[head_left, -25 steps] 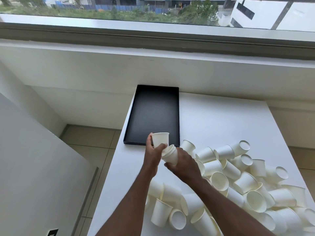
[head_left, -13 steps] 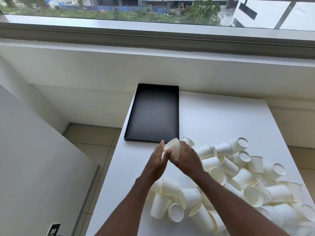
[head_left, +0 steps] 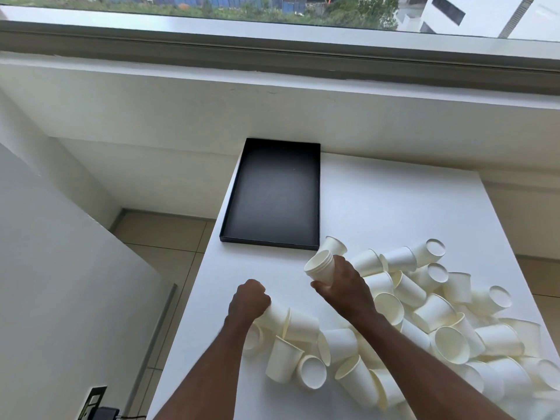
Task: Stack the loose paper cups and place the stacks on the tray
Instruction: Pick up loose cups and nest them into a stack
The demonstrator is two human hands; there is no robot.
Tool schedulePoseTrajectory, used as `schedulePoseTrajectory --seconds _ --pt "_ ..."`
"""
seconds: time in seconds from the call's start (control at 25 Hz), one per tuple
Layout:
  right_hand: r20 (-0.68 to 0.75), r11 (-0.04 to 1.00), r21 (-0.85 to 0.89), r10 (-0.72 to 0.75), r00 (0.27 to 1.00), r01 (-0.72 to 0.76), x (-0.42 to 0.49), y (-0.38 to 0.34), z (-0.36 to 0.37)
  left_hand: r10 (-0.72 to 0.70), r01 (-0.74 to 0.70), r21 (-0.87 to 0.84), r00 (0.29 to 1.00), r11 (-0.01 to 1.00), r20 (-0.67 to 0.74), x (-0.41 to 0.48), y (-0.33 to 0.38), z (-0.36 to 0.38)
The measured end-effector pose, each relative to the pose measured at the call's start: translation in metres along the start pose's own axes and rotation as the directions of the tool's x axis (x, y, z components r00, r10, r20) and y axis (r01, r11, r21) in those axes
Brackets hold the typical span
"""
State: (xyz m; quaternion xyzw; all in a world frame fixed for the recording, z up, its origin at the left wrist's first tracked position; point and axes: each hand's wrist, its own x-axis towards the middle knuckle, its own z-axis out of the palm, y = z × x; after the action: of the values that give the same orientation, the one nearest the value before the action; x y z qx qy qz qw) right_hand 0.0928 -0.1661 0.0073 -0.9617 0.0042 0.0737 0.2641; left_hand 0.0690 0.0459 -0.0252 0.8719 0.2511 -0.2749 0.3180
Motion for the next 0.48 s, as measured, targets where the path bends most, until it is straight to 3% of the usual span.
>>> schedulePoseTrajectory --seconds 0.16,0.28,0.48 --pt "0.045 0.984 -0.154 -0.079 0.996 0.085 -0.001 0.003 0.002 -0.001 -0.048 -0.253 0.982 0.966 -0.19 0.005 0.013 -0.018" --pt "0.094 0.943 -0.284 -0.155 0.983 0.176 -0.001 -0.003 0.002 0.058 -0.179 -0.416 0.956 0.892 -0.287 -0.001 0.038 -0.037" --pt "0.049 0.937 -0.266 -0.221 0.974 0.226 0.006 -0.024 -0.006 0.303 -0.405 -0.36 0.902 0.841 -0.307 -0.013 0.07 -0.044"
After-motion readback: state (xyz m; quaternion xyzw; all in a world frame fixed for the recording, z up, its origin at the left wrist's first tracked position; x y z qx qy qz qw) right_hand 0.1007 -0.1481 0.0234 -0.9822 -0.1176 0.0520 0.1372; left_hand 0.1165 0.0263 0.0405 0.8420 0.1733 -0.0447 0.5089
